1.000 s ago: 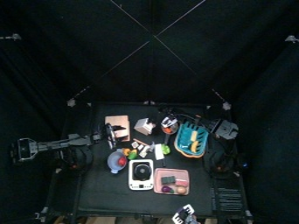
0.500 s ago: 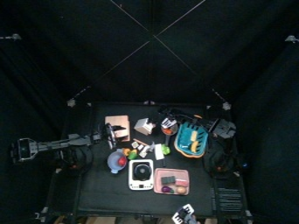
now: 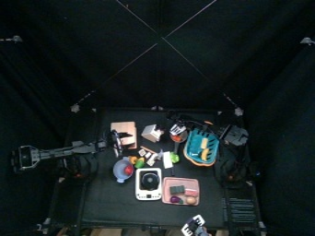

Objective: Grab green screw

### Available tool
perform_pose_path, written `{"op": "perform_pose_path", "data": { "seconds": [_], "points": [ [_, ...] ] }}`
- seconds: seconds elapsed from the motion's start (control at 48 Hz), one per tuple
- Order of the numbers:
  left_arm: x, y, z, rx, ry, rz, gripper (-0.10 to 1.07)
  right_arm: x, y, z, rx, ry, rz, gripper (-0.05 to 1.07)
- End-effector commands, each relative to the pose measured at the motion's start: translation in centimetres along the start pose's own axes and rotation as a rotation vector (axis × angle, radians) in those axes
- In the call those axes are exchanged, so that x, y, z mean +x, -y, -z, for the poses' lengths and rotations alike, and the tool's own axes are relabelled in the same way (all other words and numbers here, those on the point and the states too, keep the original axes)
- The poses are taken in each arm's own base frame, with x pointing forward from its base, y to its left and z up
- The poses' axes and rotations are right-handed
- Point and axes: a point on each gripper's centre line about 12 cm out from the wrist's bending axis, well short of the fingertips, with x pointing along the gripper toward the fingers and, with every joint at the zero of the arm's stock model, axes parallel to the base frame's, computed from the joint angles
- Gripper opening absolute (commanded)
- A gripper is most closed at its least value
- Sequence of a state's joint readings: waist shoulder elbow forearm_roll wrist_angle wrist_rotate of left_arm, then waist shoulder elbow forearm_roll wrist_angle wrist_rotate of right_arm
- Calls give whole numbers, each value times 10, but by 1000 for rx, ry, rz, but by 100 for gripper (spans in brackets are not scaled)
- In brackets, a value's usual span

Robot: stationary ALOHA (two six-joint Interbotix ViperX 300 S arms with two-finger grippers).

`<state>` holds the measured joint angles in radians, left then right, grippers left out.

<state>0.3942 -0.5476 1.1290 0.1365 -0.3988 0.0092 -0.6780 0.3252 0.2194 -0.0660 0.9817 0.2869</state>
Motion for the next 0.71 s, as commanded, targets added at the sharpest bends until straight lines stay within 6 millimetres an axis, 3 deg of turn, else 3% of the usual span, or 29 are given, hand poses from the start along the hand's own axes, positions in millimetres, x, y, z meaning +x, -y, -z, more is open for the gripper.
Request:
{"op": "perform_pose_path", "data": {
  "seconds": [0.0, 0.312, 0.688],
  "points": [
    [1, -1, -6, 1, 21, -2, 86, -34, 0, -9, 3, 80, -16, 67],
    [0, 0, -7, 3, 28, 0, 86, -70, 2, -14, 4, 151, -23, 66],
    [-12, 0, -10, -7, 60, -5, 86, -86, 2, -17, 5, 185, -32, 66]
  ]
}}
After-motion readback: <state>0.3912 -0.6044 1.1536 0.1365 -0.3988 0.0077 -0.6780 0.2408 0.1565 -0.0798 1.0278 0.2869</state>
